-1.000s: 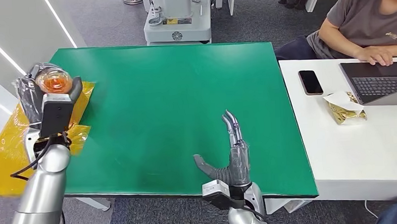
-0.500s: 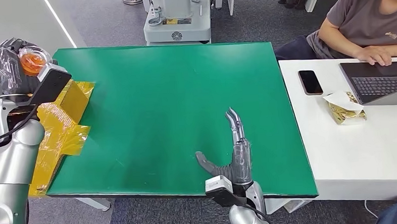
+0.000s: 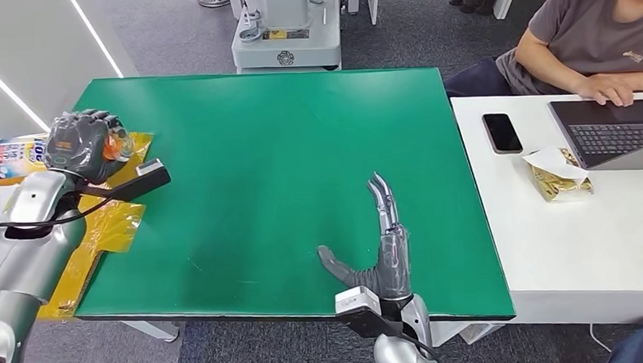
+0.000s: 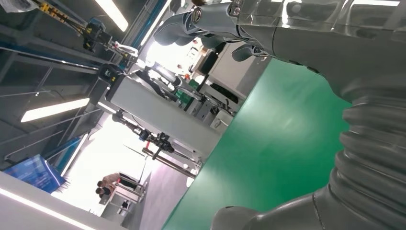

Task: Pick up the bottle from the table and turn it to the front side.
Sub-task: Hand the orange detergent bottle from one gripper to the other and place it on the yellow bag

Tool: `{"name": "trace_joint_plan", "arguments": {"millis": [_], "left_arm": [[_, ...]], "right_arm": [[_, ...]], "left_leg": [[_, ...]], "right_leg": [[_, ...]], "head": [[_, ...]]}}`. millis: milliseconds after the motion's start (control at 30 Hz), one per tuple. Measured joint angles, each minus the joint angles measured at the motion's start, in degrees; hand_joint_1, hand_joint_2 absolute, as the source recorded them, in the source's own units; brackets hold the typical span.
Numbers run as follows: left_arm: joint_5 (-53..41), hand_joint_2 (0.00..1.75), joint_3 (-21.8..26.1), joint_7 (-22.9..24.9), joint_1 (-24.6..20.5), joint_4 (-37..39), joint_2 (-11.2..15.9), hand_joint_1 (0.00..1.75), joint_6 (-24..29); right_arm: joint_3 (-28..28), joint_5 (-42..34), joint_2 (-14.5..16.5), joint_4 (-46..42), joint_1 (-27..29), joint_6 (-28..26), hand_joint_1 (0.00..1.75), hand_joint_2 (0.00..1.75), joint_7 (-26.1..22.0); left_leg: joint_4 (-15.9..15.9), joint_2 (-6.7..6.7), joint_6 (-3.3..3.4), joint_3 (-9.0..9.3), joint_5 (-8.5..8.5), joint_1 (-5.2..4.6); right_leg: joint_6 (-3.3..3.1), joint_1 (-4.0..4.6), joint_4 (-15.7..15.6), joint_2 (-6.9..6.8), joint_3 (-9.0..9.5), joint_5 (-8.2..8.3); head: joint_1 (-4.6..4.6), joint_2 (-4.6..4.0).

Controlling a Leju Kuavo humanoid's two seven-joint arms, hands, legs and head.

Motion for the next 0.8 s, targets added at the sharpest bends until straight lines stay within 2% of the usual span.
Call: {"name": "trace_joint_plan", "arguments": {"millis": [167, 333, 800], "left_arm": [[-2.3, 1.75, -3.2, -4.1, -2.4, 6.2, -1.3, 1.75, -5.8], [-2.6, 1.75, -5.1, -4.9, -4.9, 11.6, -3.4, 1.75, -8.5], [-2.9, 1.75, -6.1, -2.6, -5.5, 19.4, -5.2, 1.75, -8.1]], "right_arm": [[0.0, 0.9, -0.2, -1.2, 0.5, 0.0, 0.0, 1.75, 0.7], [0.0, 2.0, -0.3, -2.8, 1.0, 0.0, 0.0, 1.75, 2.3], [0.0, 3.1, -0.5, -5.1, 1.7, 0.0, 0.0, 1.75, 4.1]], "left_leg": [[0.0, -0.02, 0.0, 0.0, 0.0, 0.0], [0.0, 0.0, 0.0, 0.01, 0.0, 0.0], [0.0, -0.01, 0.0, 0.0, 0.0, 0.01]], "right_leg": [[-0.01, 0.0, 0.0, -0.02, 0.0, 0.01], [-0.02, 0.0, 0.0, -0.02, 0.01, 0.02], [-0.03, 0.0, 0.0, -0.01, 0.01, 0.02]], "head": [[0.01, 0.0], [0.01, 0.0], [0.01, 0.0]]}}
